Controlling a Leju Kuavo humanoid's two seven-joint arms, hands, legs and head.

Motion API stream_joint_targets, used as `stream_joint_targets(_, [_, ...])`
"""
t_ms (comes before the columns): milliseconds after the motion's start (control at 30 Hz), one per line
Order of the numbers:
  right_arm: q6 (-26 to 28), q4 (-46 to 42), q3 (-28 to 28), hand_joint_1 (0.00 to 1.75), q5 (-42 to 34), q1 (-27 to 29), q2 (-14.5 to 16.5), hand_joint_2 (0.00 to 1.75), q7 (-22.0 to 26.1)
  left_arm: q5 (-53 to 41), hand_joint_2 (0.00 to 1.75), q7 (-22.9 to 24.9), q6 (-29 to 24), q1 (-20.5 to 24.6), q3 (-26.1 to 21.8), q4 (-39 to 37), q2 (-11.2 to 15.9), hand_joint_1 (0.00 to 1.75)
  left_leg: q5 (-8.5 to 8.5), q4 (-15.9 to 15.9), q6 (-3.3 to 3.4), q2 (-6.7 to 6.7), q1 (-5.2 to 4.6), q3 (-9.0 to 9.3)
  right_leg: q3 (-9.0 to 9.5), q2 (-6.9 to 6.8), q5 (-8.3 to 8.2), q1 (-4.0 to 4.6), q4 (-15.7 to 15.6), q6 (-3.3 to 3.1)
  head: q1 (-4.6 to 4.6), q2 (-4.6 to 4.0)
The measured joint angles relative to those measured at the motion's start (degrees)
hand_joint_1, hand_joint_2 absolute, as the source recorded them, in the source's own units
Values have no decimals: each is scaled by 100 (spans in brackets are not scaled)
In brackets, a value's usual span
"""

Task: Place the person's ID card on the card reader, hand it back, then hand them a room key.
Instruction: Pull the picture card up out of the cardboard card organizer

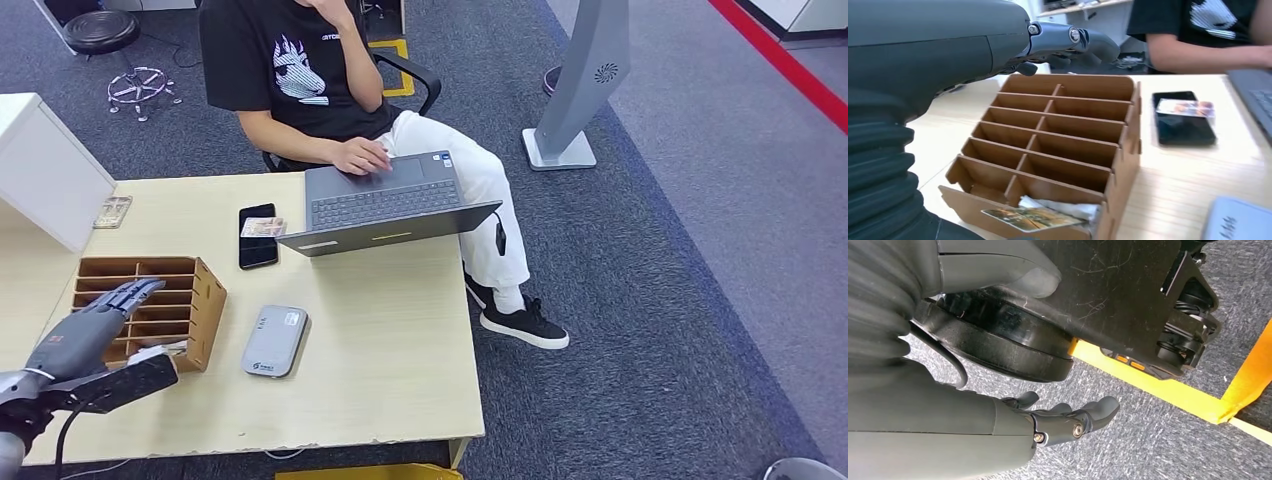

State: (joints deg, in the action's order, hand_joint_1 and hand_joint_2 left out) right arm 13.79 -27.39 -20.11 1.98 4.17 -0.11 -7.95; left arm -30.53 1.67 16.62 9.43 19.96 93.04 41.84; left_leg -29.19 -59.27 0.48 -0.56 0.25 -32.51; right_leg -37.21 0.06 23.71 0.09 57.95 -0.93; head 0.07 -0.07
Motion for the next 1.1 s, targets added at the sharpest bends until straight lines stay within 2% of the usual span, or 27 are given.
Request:
stream_joint_targets(133, [-1, 67, -2, 0, -68, -16, -10, 175, 41, 314, 175, -189, 249, 91, 166, 186, 351, 0, 0, 0, 0, -9, 0, 2, -2, 8, 0, 1, 0, -1, -1, -1])
stream_joint_targets(467, [0, 187, -27, 0, -62, -82, -25, 175, 93, 661, 175, -260, 270, -44, 290, 602, 988, 0, -1, 0, 0, -8, 1, -1, -2, 7, 0, 1, 0, -1, -1, 0])
stream_joint_targets(600, [-1, 218, -28, 0, -88, -99, -39, 175, 87, 740, 175, -138, 360, -314, 255, 875, 1557, 0, -2, 1, -2, -13, 7, -2, -2, 12, 0, 5, 3, -1, 0, -1])
stream_joint_targets(700, [-1, 238, -27, 0, -102, -102, -45, 175, 76, 749, 175, 81, 353, -686, 53, 1127, 2079, 0, -2, 1, -3, -15, 7, -1, -3, 14, 1, 7, 2, -2, -2, 0])
stream_joint_targets(767, [-1, 244, -26, 0, -102, -105, -45, 175, 65, 746, 175, 145, 332, -885, -93, 1250, 2304, 0, -2, 1, -2, -8, 7, -2, -3, 7, 2, 8, 1, -2, -1, 1])
stream_joint_targets(900, [0, 245, -26, 0, -102, -109, -45, 175, 47, 716, 175, 179, 326, -1127, -254, 1401, 2529, 0, -2, 1, -3, -6, 7, -5, -2, 3, 2, 8, 1, -2, -1, -1])
stream_joint_targets(1100, [0, 248, -26, 0, -103, -109, -45, 175, 43, 702, 175, 188, 326, -1265, -368, 1504, 2653, 0, -1, 0, -2, -5, 7, -4, 0, 3, 1, 7, 1, -1, 0, 1])
